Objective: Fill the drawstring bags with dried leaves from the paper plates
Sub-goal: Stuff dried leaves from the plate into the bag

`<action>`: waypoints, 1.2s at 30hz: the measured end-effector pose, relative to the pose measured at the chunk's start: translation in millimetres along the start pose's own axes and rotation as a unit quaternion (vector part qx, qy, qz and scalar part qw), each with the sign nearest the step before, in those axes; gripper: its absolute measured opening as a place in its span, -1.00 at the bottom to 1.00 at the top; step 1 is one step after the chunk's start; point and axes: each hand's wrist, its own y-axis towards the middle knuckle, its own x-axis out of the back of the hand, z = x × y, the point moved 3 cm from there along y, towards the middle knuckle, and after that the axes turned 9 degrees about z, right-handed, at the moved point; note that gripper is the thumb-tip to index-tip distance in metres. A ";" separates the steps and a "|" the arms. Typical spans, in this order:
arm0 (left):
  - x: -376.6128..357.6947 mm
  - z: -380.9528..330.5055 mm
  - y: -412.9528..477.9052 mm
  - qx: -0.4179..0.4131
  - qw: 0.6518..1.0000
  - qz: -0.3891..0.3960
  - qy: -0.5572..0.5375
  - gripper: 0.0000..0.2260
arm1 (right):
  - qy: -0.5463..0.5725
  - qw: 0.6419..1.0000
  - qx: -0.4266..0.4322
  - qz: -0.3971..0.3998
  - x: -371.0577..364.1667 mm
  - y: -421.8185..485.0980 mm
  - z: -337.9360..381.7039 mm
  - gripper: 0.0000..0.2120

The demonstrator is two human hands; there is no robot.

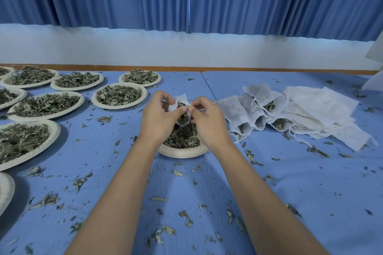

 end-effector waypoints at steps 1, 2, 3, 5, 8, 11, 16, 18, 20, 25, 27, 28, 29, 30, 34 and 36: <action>-1.0 -1.1 0.0 -0.005 1.000 0.000 0.007 -0.76 | 0.003 1.000 -0.002 -0.003 0.9 -0.4 -0.6 -0.79; -1.8 -2.0 0.5 -0.008 1.000 0.000 0.013 -0.74 | 0.012 1.000 -0.006 -0.007 1.7 -0.6 -1.2 -0.79; -2.2 -3.0 1.0 -0.008 1.000 0.000 0.020 -0.73 | 0.021 1.000 -0.011 -0.011 2.3 -0.7 -1.8 -0.79; -2.2 -4.2 2.1 -0.013 1.000 0.000 0.026 -0.73 | 0.026 0.999 -0.014 -0.028 3.6 -0.6 -1.8 -0.82; -2.9 -5.4 1.5 -0.021 0.999 -0.005 0.035 -0.74 | 0.023 0.999 -0.010 -0.048 6.3 0.6 -0.2 -0.82; -2.2 -3.5 0.8 -0.011 0.997 -0.046 0.055 -0.75 | 0.045 0.999 -0.014 0.003 3.9 0.2 3.1 -0.78; -1.2 -3.0 3.8 -0.002 0.990 -0.101 0.097 -0.75 | 0.101 0.988 0.003 0.119 -0.6 -4.2 9.5 -0.78; -2.4 -3.3 5.0 -0.003 0.988 -0.110 0.108 -0.76 | 0.117 0.985 -0.005 0.130 0.5 -3.7 8.3 -0.77; -3.4 -2.4 6.3 0.002 0.987 -0.107 0.117 -0.77 | 0.121 0.986 -0.021 0.115 0.2 -2.6 5.2 -0.78; 0.7 2.4 6.7 0.047 0.998 -0.023 -0.017 -0.77 | 0.083 0.996 -0.041 0.017 0.1 2.5 -4.0 -0.81; 4.3 3.0 3.8 0.074 0.990 0.017 -0.116 -0.82 | 0.078 0.996 -0.042 -0.003 0.3 3.4 -4.3 -0.83; 6.2 3.5 2.1 0.084 0.986 0.024 -0.143 -0.85 | 0.074 0.996 -0.044 -0.011 0.1 3.3 -4.1 -0.85; 7.9 3.9 0.7 0.087 0.984 0.025 -0.154 -0.87 | 0.074 0.996 -0.044 -0.016 0.5 3.1 -4.2 -0.89; 9.2 3.7 -0.1 0.085 0.984 0.022 -0.154 -0.89 | 0.077 0.996 -0.039 -0.013 1.0 3.0 -4.2 -0.93; 10.1 -1.3 -4.7 0.072 0.984 0.028 -0.160 -0.93 | 0.028 0.998 0.004 0.054 -3.0 0.0 2.2 -0.62; 8.7 -5.0 -7.2 0.065 0.982 0.047 -0.172 -0.95 | -0.022 0.999 0.023 0.044 -5.1 -0.5 4.1 -0.66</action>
